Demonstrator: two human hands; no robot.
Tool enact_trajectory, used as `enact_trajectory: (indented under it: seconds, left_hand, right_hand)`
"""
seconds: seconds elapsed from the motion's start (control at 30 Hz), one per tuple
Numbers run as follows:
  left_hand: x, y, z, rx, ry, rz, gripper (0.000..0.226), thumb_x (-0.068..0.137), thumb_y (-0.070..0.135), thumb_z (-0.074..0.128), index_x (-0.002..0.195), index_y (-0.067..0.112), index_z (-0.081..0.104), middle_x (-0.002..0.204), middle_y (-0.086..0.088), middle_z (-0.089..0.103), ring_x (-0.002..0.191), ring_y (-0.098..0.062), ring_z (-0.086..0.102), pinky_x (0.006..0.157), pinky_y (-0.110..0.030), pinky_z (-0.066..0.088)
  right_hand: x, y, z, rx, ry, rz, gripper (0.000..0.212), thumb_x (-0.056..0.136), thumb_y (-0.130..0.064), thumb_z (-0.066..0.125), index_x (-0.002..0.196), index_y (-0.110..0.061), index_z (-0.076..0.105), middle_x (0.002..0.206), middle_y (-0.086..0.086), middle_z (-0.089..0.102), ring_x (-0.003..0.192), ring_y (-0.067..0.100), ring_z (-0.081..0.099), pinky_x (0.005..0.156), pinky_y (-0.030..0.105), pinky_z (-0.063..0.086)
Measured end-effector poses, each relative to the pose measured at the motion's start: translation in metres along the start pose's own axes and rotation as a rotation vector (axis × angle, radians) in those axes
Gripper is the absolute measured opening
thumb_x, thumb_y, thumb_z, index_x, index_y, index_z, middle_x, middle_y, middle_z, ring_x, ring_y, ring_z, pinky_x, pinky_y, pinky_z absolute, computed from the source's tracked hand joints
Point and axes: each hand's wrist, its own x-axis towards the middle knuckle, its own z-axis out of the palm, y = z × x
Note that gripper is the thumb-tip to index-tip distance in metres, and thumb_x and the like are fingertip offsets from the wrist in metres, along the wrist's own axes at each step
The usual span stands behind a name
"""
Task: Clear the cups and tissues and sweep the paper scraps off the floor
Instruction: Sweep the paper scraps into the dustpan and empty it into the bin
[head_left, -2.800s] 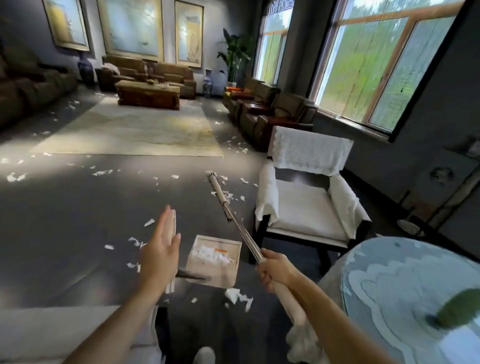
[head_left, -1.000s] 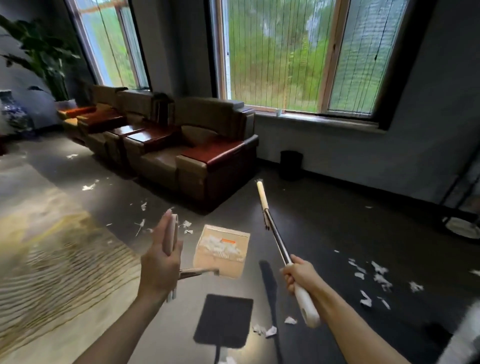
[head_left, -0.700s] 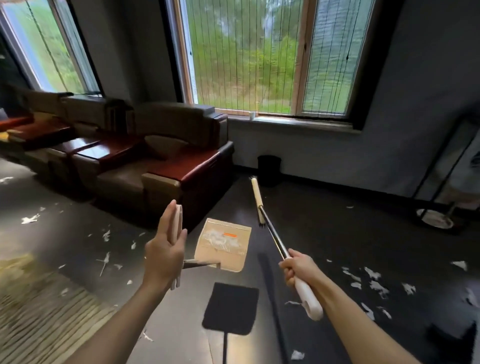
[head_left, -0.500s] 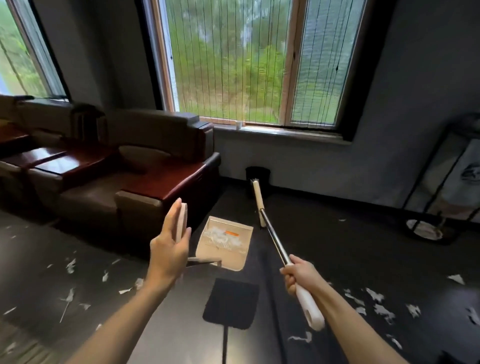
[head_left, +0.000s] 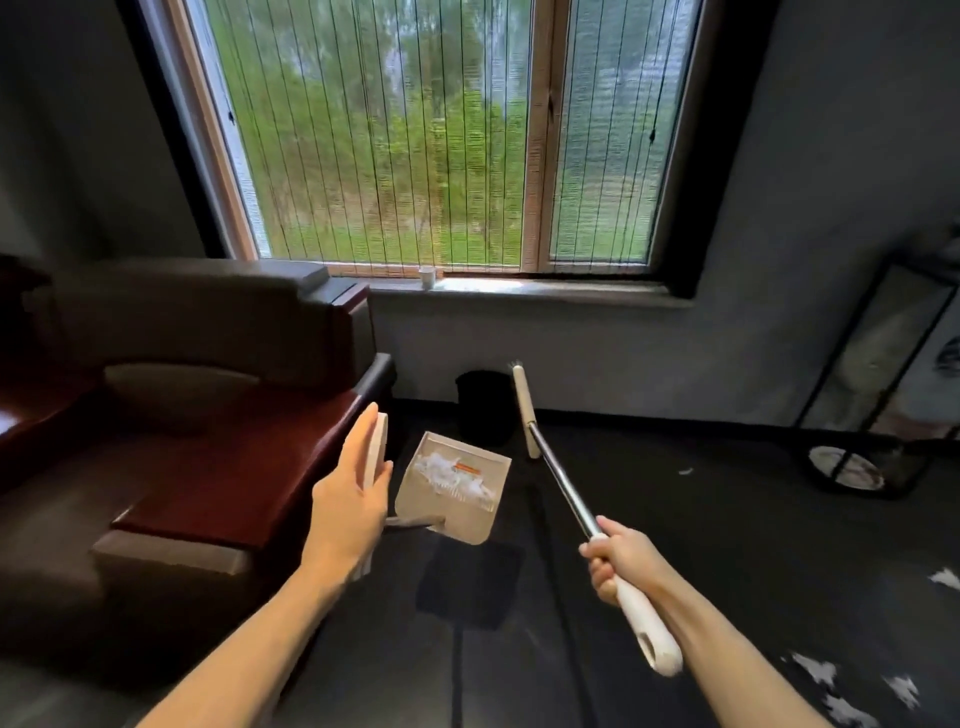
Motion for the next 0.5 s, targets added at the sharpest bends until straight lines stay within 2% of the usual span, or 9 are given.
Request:
enact_trajectory:
  seconds: [0.1, 0.17, 0.27, 0.3, 0.37, 0.43, 0.5]
  left_hand:
    - [0.071, -0.037, 0.029, 0.008, -0.025, 0.013, 0.067, 0.089, 0.004, 0.060, 0.141, 0.037, 0.035, 0.124, 0.018, 0.047, 0.112, -0.002, 0.047, 0.094, -0.016, 0.036]
    - [0.117, -0.057, 0.049, 0.004, -0.040, 0.022, 0.069, 0.089, 0.004, 0.059, 0.139, 0.042, 0.032, 0.123, 0.017, 0.048, 0.111, -0.002, 0.048, 0.092, -0.013, 0.035]
    - [0.185, -0.083, 0.078, -0.013, -0.071, 0.082, 0.072, 0.089, 0.001, 0.058, 0.138, 0.044, 0.027, 0.126, 0.022, 0.045, 0.111, 0.009, 0.045, 0.091, -0.003, 0.033]
    - [0.205, -0.092, 0.086, -0.043, -0.101, 0.084, 0.072, 0.089, -0.001, 0.056, 0.138, 0.044, 0.027, 0.129, 0.027, 0.042, 0.114, 0.015, 0.041, 0.095, -0.005, 0.032]
    - [0.243, -0.111, 0.100, -0.092, -0.169, 0.100, 0.076, 0.090, -0.004, 0.053, 0.138, 0.047, 0.025, 0.130, 0.035, 0.038, 0.120, 0.018, 0.036, 0.104, -0.018, 0.033]
    - [0.285, -0.129, 0.116, -0.083, -0.232, 0.135, 0.078, 0.090, -0.004, 0.053, 0.138, 0.049, 0.023, 0.131, 0.037, 0.037, 0.125, 0.012, 0.037, 0.108, -0.027, 0.032]
    - [0.327, -0.145, 0.133, -0.080, -0.283, 0.197, 0.078, 0.090, -0.006, 0.052, 0.138, 0.049, 0.023, 0.134, 0.029, 0.039, 0.130, -0.001, 0.040, 0.109, -0.030, 0.032]
  right_hand:
    - [0.062, -0.035, 0.016, 0.003, 0.017, 0.006, 0.071, 0.090, 0.012, 0.043, 0.150, -0.020, 0.023, 0.049, 0.004, 0.043, 0.029, 0.006, 0.038, 0.029, 0.013, 0.030]
    - [0.100, -0.056, 0.024, 0.014, 0.025, 0.008, 0.072, 0.090, 0.012, 0.043, 0.150, -0.022, 0.022, 0.046, 0.003, 0.044, 0.029, 0.006, 0.037, 0.029, 0.013, 0.030]
    - [0.153, -0.093, 0.039, 0.024, 0.033, 0.012, 0.072, 0.091, 0.012, 0.043, 0.150, -0.022, 0.020, 0.038, 0.000, 0.045, 0.028, 0.005, 0.036, 0.029, 0.012, 0.030]
    - [0.166, -0.104, 0.045, 0.028, 0.039, 0.010, 0.072, 0.092, 0.012, 0.043, 0.150, -0.022, 0.020, 0.038, 0.000, 0.045, 0.028, 0.005, 0.036, 0.029, 0.012, 0.030]
    - [0.192, -0.123, 0.055, 0.045, 0.039, 0.025, 0.071, 0.092, 0.011, 0.043, 0.150, -0.022, 0.019, 0.039, 0.000, 0.044, 0.029, 0.005, 0.036, 0.029, 0.012, 0.030]
    - [0.219, -0.140, 0.062, 0.072, 0.061, 0.021, 0.071, 0.092, 0.011, 0.043, 0.151, -0.022, 0.019, 0.040, 0.001, 0.043, 0.029, 0.006, 0.036, 0.029, 0.013, 0.029]
    - [0.248, -0.157, 0.070, 0.094, 0.072, 0.027, 0.071, 0.092, 0.012, 0.043, 0.150, -0.021, 0.020, 0.041, 0.001, 0.042, 0.028, 0.006, 0.036, 0.029, 0.013, 0.029]
